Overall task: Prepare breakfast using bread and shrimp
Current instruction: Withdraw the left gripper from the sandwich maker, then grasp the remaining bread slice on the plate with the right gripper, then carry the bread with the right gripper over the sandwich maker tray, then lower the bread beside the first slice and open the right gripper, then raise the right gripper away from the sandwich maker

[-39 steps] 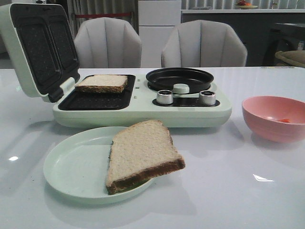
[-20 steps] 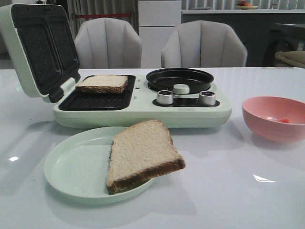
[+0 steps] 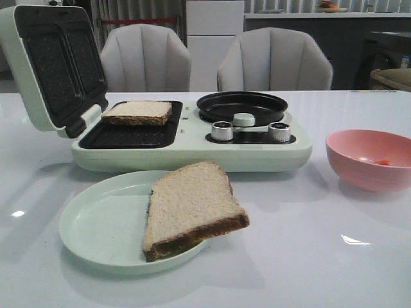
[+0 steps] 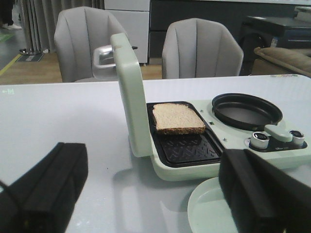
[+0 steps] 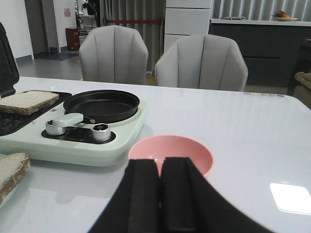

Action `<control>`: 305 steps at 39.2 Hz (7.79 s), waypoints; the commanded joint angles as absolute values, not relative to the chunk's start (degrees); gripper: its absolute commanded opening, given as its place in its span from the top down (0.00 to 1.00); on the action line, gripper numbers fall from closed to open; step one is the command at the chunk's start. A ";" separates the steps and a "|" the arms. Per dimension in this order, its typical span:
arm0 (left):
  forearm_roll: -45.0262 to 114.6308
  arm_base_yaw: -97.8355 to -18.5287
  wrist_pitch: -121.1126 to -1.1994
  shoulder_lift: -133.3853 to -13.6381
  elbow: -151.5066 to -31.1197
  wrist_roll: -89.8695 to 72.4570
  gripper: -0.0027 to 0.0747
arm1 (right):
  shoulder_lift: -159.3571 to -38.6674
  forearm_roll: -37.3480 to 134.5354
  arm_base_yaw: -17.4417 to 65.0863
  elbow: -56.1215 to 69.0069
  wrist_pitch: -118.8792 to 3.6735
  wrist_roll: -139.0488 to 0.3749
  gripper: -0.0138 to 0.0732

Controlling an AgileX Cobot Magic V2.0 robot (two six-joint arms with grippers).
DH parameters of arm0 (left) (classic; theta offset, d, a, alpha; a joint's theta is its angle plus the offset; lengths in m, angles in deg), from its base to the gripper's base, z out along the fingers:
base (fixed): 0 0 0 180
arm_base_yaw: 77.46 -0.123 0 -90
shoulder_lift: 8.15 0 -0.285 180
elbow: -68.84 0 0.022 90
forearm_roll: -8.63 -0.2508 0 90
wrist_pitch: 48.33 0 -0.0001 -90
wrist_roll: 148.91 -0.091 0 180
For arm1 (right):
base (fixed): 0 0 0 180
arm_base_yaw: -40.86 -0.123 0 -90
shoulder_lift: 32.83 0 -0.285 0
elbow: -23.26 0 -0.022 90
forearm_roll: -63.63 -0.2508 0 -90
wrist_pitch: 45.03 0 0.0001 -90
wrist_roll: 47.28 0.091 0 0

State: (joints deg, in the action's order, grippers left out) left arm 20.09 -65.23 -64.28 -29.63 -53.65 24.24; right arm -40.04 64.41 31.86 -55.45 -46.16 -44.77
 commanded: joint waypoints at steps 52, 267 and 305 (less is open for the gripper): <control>20.86 -65.25 -58.70 -29.27 -55.23 24.35 0.18 | -59.17 61.74 32.02 -34.55 -54.35 -41.99 0.68; 20.86 -65.25 -58.70 -29.27 -55.23 24.35 0.18 | -159.01 -19.43 10.84 39.10 -55.18 -114.62 0.24; 20.86 -65.25 -58.70 -29.27 -55.23 24.35 0.18 | -126.99 0.22 14.59 22.68 -53.74 -113.93 0.24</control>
State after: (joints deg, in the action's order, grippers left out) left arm 20.09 -65.23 -63.48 -28.76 -53.65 24.24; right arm -133.32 -1.34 13.58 24.95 -57.00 -113.79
